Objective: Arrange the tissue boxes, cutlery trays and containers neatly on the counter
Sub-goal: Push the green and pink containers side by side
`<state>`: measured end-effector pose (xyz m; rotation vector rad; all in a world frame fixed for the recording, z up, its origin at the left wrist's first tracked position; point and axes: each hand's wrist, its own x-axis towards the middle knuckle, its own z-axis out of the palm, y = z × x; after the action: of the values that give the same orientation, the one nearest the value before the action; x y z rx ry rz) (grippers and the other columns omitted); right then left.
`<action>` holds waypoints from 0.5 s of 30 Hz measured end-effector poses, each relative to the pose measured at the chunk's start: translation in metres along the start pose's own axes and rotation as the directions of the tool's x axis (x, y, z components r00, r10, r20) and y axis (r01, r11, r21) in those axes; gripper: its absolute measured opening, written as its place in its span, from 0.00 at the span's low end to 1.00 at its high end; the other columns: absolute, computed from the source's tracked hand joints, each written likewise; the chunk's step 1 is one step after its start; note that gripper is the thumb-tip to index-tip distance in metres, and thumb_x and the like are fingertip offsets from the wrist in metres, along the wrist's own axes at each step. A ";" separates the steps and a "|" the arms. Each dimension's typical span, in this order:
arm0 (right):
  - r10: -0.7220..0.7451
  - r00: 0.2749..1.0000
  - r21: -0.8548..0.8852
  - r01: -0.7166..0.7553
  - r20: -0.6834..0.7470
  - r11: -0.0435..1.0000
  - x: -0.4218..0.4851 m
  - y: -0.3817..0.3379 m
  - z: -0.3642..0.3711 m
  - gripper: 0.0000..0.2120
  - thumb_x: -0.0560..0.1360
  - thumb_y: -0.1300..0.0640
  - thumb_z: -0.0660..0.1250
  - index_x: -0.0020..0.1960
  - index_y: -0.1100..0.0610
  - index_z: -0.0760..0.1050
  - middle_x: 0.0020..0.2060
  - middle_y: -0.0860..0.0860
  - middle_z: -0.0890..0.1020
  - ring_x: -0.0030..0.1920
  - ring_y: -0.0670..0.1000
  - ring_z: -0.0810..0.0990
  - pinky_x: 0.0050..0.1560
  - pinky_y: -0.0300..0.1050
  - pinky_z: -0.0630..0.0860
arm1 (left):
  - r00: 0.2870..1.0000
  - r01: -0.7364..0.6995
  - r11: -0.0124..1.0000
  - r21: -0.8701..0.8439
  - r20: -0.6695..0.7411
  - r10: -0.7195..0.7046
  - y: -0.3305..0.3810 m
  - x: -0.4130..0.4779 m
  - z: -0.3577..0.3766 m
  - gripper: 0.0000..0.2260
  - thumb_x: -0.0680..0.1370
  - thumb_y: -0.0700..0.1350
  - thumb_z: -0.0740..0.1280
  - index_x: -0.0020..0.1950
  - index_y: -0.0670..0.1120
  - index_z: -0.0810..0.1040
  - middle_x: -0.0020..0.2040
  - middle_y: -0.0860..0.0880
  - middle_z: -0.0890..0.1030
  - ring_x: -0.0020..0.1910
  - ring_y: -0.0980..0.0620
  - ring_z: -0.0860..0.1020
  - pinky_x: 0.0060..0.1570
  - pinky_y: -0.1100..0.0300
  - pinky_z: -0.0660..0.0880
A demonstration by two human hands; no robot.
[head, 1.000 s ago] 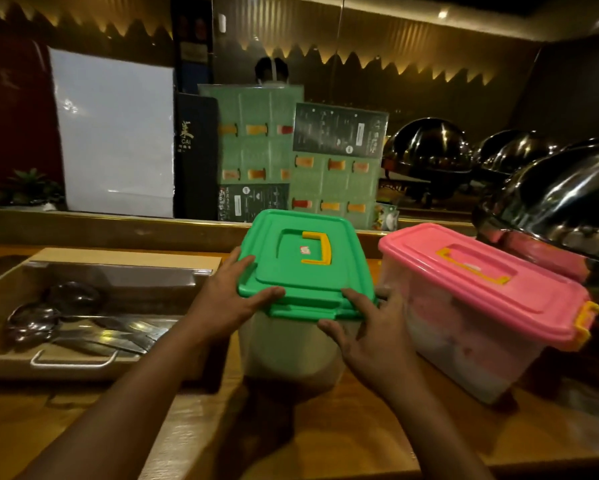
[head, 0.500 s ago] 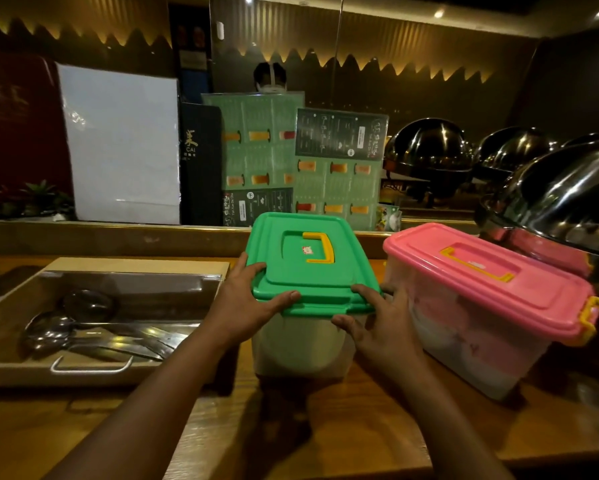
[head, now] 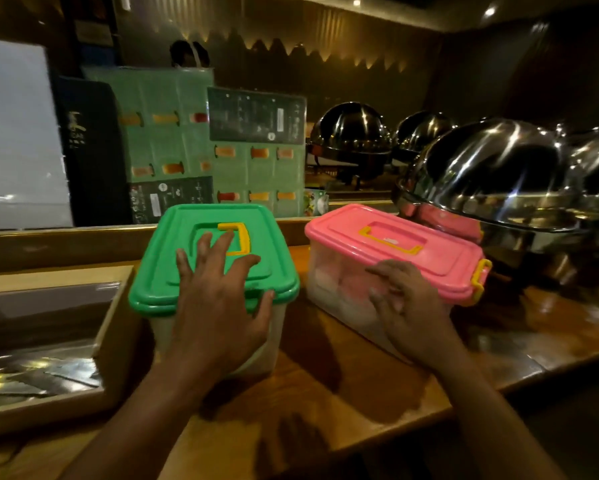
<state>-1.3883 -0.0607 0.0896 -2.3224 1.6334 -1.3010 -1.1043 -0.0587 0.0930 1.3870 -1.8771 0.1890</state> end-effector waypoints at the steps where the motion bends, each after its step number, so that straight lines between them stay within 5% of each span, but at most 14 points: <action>1: -0.009 0.999 -0.015 0.008 -0.039 1.000 0.004 0.018 -0.016 0.15 0.77 0.53 0.65 0.62 0.55 0.78 0.59 0.53 0.77 0.60 0.51 0.76 0.57 0.56 0.77 | 1.000 -0.025 0.999 -0.029 -0.004 0.025 0.017 0.003 0.007 0.23 0.73 0.57 0.68 0.65 0.50 0.77 0.76 0.42 0.67 0.78 0.40 0.59 0.76 0.36 0.46; 7: 0.119 0.980 -0.004 -0.121 -0.157 0.993 0.022 0.146 -0.100 0.16 0.75 0.62 0.69 0.59 0.47 0.79 0.57 0.50 0.78 0.56 0.50 0.78 0.56 0.57 0.78 | 1.000 0.002 0.957 -0.291 0.015 0.002 0.122 0.016 0.080 0.21 0.70 0.55 0.70 0.61 0.52 0.78 0.65 0.50 0.77 0.66 0.51 0.73 0.68 0.36 0.66; 11: 0.249 0.965 0.054 -0.254 0.087 0.966 0.027 0.225 -0.134 0.22 0.73 0.54 0.74 0.62 0.37 0.74 0.63 0.45 0.75 0.62 0.48 0.76 0.64 0.58 0.74 | 0.971 0.226 0.898 -0.379 0.167 -0.173 0.187 0.028 0.136 0.39 0.70 0.67 0.64 0.75 0.47 0.67 0.75 0.48 0.68 0.74 0.49 0.66 0.72 0.46 0.65; 15: 0.180 0.932 0.056 -0.208 0.315 0.977 0.042 0.266 -0.148 0.31 0.68 0.36 0.73 0.69 0.34 0.68 0.73 0.39 0.66 0.71 0.45 0.67 0.70 0.55 0.69 | 0.864 0.499 0.724 -0.477 0.336 -0.374 0.216 0.044 0.170 0.53 0.66 0.77 0.59 0.81 0.48 0.50 0.82 0.47 0.51 0.80 0.49 0.52 0.77 0.47 0.56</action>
<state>-1.6815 -0.1519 0.0927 -2.1168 1.6157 -0.8983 -1.3790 -0.0979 0.0734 1.4184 -1.5197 -0.7271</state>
